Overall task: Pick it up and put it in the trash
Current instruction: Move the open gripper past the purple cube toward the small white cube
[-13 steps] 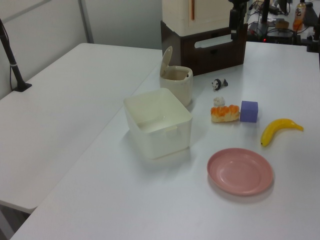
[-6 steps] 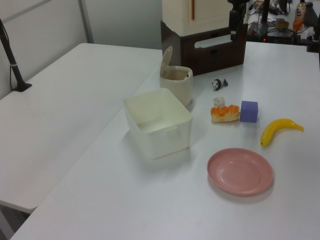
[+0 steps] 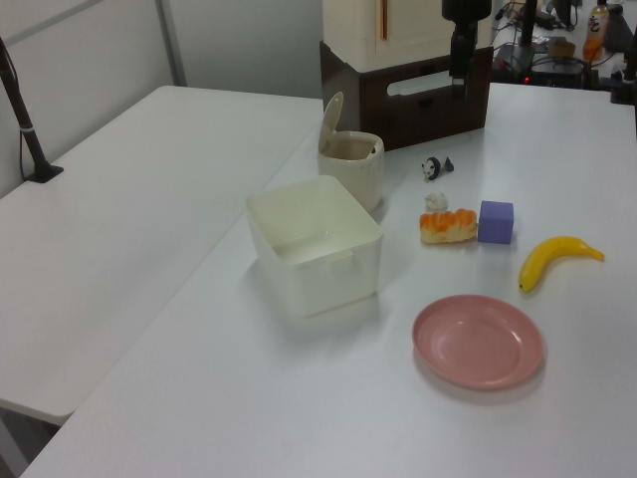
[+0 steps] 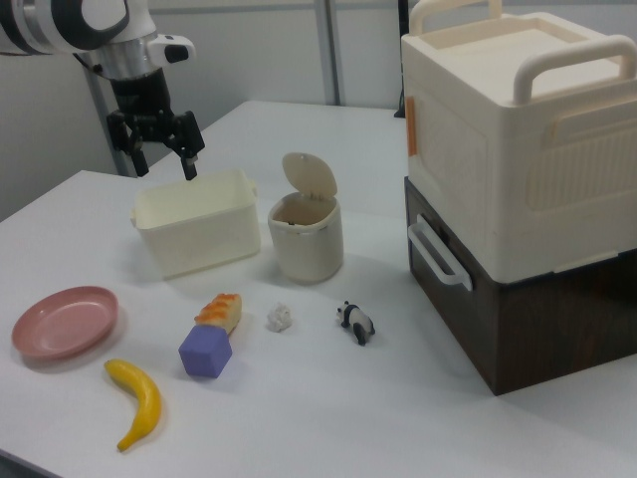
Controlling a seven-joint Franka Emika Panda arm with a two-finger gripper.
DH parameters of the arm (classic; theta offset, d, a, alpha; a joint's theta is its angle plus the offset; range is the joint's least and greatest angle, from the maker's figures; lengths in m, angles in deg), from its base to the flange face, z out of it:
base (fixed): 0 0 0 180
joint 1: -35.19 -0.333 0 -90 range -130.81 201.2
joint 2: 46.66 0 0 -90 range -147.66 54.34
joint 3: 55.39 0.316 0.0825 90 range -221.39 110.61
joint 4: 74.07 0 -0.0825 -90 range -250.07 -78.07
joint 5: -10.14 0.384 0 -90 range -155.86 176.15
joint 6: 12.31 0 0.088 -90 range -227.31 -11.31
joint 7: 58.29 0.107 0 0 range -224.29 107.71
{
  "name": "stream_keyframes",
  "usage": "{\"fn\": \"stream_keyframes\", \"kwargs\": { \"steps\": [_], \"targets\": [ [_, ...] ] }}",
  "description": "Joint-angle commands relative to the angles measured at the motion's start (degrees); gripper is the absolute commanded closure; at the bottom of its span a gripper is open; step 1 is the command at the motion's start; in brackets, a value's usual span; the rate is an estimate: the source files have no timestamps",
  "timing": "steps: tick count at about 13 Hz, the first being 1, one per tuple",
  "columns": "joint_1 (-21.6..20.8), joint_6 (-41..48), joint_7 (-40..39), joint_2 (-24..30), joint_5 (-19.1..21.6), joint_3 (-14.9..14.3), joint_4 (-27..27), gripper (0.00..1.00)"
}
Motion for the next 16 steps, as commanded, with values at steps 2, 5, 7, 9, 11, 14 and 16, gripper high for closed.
{"fn": "stream_keyframes", "kwargs": {
  "steps": [2, 5, 7, 9, 11, 14, 16],
  "targets": [
    [-1.11, -0.31, 0.62, 0.83, 1.19, -0.37, -2.42, 0.00],
    [-1.56, -5.13, 0.62, 1.09, 1.19, -0.37, -7.59, 0.00],
    [-1.47, -9.96, 0.62, 0.83, 1.19, -0.37, -12.16, 0.00],
    [-1.29, -14.27, 0.62, 0.21, 1.28, -0.46, -15.86, 0.00],
    [-1.12, -17.44, 0.62, -0.14, 1.28, -0.46, -18.24, 0.00],
    [-1.03, -18.07, 0.62, -0.93, 1.19, -0.46, -18.86, 0.00],
    [-0.85, -18.16, 0.62, -0.93, 1.19, -0.46, -18.78, 0.00]
  ]
}}
